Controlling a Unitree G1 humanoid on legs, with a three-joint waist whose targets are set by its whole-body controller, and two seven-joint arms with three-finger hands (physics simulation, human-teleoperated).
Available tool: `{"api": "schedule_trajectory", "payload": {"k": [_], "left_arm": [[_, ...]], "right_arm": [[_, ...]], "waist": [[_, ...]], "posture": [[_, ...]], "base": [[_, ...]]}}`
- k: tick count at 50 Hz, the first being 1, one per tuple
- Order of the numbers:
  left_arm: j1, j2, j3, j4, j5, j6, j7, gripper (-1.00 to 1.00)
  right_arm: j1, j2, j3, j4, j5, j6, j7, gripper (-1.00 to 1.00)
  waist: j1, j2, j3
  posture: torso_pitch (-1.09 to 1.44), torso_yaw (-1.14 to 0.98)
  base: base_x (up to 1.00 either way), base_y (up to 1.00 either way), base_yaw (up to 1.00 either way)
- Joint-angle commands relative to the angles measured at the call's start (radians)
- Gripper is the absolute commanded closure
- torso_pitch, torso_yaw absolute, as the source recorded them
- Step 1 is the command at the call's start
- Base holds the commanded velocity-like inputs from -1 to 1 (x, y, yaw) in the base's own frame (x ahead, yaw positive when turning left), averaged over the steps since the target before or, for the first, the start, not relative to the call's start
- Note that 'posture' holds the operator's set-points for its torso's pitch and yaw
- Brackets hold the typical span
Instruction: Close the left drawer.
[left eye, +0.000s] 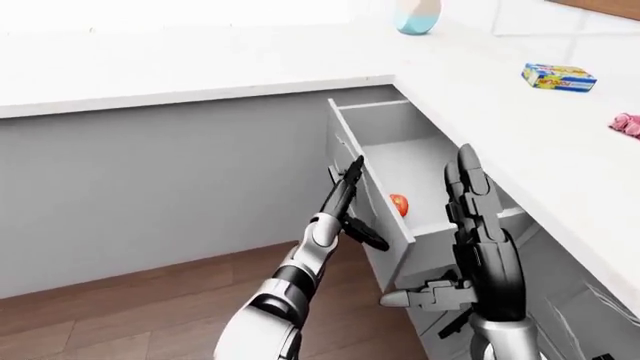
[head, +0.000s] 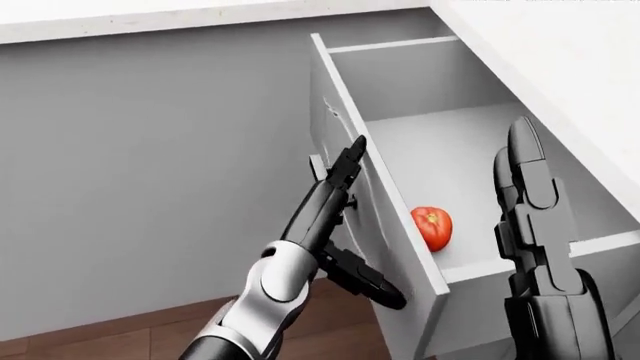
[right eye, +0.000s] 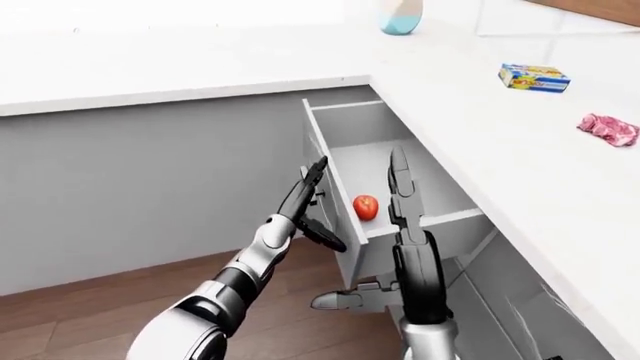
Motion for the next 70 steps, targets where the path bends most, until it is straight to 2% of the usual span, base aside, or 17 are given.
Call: {"api": "schedule_trajectory", "payload": {"k": [1,9,16,20,26,32,37,42,44,51,55,58,59,63,66,67,70], "left_arm": [[-0.03,-0.034,-0.035,-0.02,0.039,-0.034,-0.066,-1.0],[-0.037,-0.009,-0.019,-0.028,0.022,-0.053,-0.064,-1.0],[-0.044,0.05,0.002,-0.059,-0.02,-0.062,-0.07,-1.0],[-0.025,0.096,0.016,-0.158,-0.064,-0.031,-0.088,-1.0],[0.032,0.15,0.021,-0.421,-0.14,0.086,-0.108,-1.0],[0.212,0.176,0.004,-0.852,-0.161,0.267,-0.132,-1.0],[0.406,0.182,-0.004,-1.273,-0.151,0.419,-0.153,-1.0],[0.548,0.208,0.017,-1.603,-0.18,0.55,-0.182,-1.0],[0.583,0.214,0.026,-1.671,-0.196,0.581,-0.186,-1.0],[0.806,0.229,0.066,-1.886,-0.223,0.573,-0.187,-1.0],[0.922,0.214,0.056,-1.976,-0.218,0.55,-0.191,-1.0],[0.958,0.201,0.048,-2.006,-0.216,0.529,-0.181,-1.0],[0.974,0.19,0.05,-2.015,-0.213,0.481,-0.152,-1.0],[1.024,0.182,0.018,-2.066,-0.205,0.455,-0.131,-1.0],[1.027,0.176,0.053,-2.134,-0.257,0.491,-0.111,-1.0],[1.03,0.176,0.063,-2.131,-0.257,0.456,-0.099,-1.0],[1.029,0.176,0.098,-2.152,-0.29,0.461,-0.088,-1.0]], "right_arm": [[-0.009,-0.001,-0.001,-0.038,0.004,-0.027,-0.005,-1.0],[-0.01,-0.001,0.002,-0.029,0.001,-0.033,-0.008,-1.0],[-0.008,-0.002,0.013,-0.019,-0.004,-0.04,-0.011,-1.0],[-0.009,-0.003,0.016,-0.015,-0.005,-0.043,-0.014,-1.0],[-0.009,-0.005,0.021,-0.022,-0.009,-0.038,-0.014,-1.0],[-0.012,-0.006,0.022,-0.018,-0.011,-0.039,-0.015,-1.0],[-0.014,-0.006,0.022,-0.015,-0.011,-0.039,-0.016,-1.0],[-0.013,-0.006,0.025,-0.013,-0.013,-0.04,-0.016,-1.0],[-0.012,-0.007,0.027,-0.014,-0.014,-0.041,-0.017,-1.0],[-0.011,-0.008,0.032,-0.004,-0.017,-0.048,-0.018,-1.0],[-0.007,-0.009,0.036,-0.001,-0.02,-0.053,-0.021,-1.0],[-0.006,-0.009,0.035,-0.003,-0.019,-0.053,-0.021,-1.0],[-0.006,-0.01,0.035,-0.003,-0.018,-0.053,-0.021,-1.0],[-0.008,-0.009,0.03,-0.004,-0.015,-0.051,-0.02,-1.0],[-0.013,-0.008,0.021,-0.016,-0.009,-0.039,-0.017,-1.0],[-0.012,-0.007,0.02,-0.021,-0.011,-0.038,-0.016,-1.0],[-0.014,-0.006,0.017,-0.026,-0.013,-0.033,-0.015,-1.0]], "waist": [[-0.012,-0.002,-0.016],[-0.016,-0.001,-0.015],[-0.02,0.002,-0.012],[-0.025,0.005,-0.011],[-0.027,0.009,-0.008],[-0.024,0.012,-0.007],[-0.02,0.012,-0.005],[-0.016,0.01,0.001],[-0.014,0.009,0.003],[-0.003,0.007,0.003],[0.0,0.006,0.005],[0.003,0.003,0.007],[0.004,0.002,0.006],[0.005,0.001,0.006],[0.005,0.0,0.003],[0.004,0.001,0.003],[0.004,0.002,0.004]], "posture": [[0.0,0.0],[0.0,0.0],[0.0,0.0],[0.0,0.0],[0.0,0.0],[0.0,0.0],[0.0,0.0],[0.0,0.0],[0.0,0.0],[0.0,0.0],[0.0,0.0],[0.0,0.0],[0.0,0.0],[0.0,0.0],[0.0,0.0],[0.0,0.0],[0.0,0.0]], "base": [[0.0,0.0,0.0],[0.0,0.0,0.0],[0.0,0.0,0.0],[0.0,0.0,0.0],[0.0,0.0,0.0],[0.0,0.0,0.0],[0.0,0.0,0.0],[0.0,0.0,0.0],[0.0,0.0,0.0],[0.0,0.0,0.0],[0.0,0.0,0.0],[0.0,0.0,0.0],[0.0,0.0,0.0],[0.0,0.0,0.0],[0.0,0.0,0.0],[0.0,0.0,0.0],[0.0,0.0,0.0]]}}
